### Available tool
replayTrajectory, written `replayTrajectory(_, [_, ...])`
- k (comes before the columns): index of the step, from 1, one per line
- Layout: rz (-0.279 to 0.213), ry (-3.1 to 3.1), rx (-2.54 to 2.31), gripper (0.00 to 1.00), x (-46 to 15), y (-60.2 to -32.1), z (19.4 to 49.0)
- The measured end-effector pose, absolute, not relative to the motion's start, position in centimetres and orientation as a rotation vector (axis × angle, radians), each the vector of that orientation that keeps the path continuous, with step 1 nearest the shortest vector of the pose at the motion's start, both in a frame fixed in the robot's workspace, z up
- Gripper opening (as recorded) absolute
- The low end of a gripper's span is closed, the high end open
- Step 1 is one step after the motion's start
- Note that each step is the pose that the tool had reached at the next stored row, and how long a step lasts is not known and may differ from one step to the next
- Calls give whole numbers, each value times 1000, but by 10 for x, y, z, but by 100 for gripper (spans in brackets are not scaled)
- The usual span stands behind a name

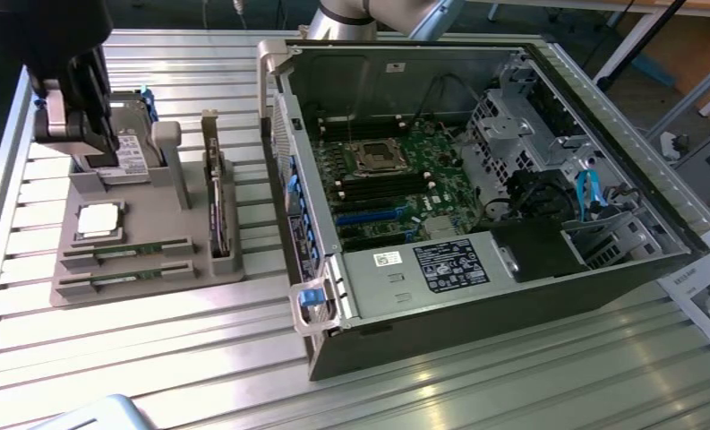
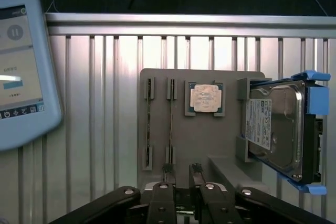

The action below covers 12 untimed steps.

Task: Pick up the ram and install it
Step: 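Pick up the ram and move it above insertion slot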

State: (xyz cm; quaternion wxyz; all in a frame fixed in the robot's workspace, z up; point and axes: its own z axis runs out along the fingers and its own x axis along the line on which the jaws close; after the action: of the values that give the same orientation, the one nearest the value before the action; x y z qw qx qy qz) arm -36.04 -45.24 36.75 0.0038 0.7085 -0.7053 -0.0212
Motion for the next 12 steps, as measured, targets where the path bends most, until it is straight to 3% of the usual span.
replayTrajectory(12, [-66,-2210,2220,25,-361,-463,347])
